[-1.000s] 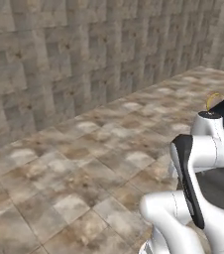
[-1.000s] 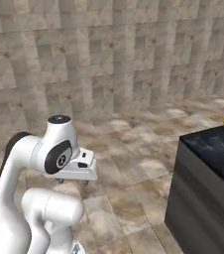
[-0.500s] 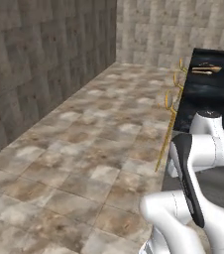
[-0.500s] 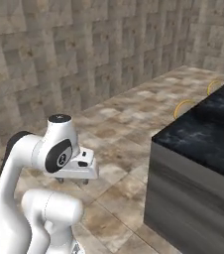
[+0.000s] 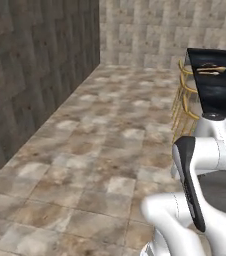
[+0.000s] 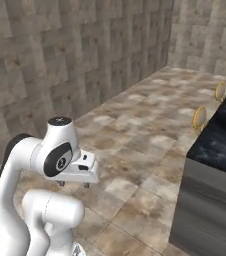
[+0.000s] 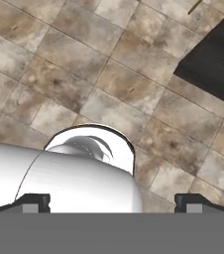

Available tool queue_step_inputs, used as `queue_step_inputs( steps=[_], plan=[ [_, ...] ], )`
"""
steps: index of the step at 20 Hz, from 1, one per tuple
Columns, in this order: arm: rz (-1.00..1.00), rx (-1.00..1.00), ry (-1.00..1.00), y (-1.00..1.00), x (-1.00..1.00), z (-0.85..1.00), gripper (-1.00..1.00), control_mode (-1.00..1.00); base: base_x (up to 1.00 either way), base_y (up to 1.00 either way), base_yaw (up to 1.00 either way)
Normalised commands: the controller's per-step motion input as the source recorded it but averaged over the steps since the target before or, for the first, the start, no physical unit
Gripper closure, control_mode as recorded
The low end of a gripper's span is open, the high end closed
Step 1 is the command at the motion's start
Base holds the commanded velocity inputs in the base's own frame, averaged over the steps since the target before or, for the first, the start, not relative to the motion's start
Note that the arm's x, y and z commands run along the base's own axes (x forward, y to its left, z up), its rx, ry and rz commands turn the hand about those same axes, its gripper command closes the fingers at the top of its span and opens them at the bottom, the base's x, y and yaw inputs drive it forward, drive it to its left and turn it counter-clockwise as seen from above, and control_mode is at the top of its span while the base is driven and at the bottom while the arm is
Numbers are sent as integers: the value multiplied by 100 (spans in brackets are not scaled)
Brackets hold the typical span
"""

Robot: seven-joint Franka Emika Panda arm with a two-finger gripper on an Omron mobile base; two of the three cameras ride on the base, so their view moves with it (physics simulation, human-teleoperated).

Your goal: Pick up the metallic utensils from the counter and place them in the open drawer. Make sure not to pick up any wooden utensils.

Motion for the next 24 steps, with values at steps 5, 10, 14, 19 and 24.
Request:
queue_step_inputs(
  steps=[5,10,14,19,24],
  plan=[
    [0,0,0,0,0,0,-100,100,92,80,-41],
    [0,0,0,0,0,0,-100,100,100,66,-61],
    [0,0,0,0,0,0,-100,100,99,91,-56],
    [0,0,0,0,0,0,-100,100,100,86,-34],
    [0,0,0,0,0,0,-100,100,100,100,-36]
  ],
)
